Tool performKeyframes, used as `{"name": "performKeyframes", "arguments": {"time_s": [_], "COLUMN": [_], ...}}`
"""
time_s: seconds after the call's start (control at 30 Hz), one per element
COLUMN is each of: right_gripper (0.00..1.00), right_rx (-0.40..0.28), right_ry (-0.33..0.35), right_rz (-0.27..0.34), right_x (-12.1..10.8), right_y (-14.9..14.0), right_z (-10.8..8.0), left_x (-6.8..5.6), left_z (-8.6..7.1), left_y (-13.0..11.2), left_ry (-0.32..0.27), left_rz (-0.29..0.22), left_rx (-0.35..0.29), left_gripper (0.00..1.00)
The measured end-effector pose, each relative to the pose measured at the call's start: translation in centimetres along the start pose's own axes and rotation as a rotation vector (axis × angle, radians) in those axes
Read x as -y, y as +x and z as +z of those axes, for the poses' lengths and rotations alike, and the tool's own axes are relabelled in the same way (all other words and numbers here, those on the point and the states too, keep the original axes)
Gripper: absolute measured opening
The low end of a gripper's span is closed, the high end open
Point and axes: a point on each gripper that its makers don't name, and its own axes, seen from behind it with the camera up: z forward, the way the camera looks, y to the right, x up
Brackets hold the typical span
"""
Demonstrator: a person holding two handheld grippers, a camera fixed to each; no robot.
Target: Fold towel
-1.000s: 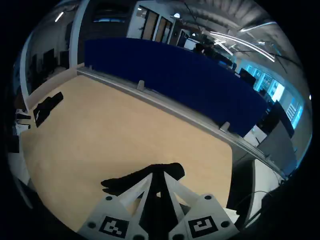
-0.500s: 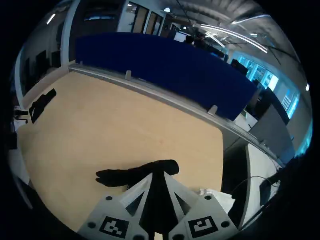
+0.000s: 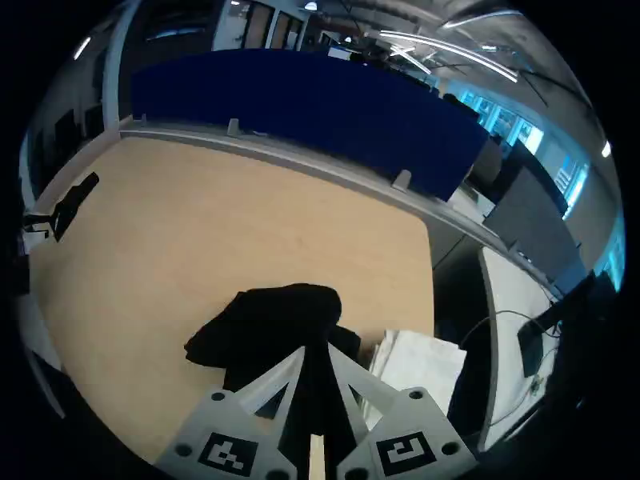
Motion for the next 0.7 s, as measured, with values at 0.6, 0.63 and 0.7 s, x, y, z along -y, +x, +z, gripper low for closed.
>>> {"name": "performKeyframes", "arguments": {"time_s": [0.6,0.63,0.7], "right_gripper": [0.05,0.05,0.05], "right_rx": [0.080,0.084,0.092], "right_ry": [-0.036,-0.036,-0.036], "right_rz": [0.087,0.092,0.104], "right_x": [-1.4,-1.4,-1.3], "right_y": [-8.5,-8.9,-9.9], "right_z": [0.7,0.8,1.0], "left_x": [-1.5,-1.5,-1.6], "left_z": [-0.1,-0.1,-0.1], "left_y": [-0.4,-0.5,-0.6], "left_ry": [-0.007,-0.006,-0.006], "left_rz": [0.037,0.038,0.041], "left_rx": [0.020,0.021,0.023], "left_gripper": [0.91,0.91,0.91]}}
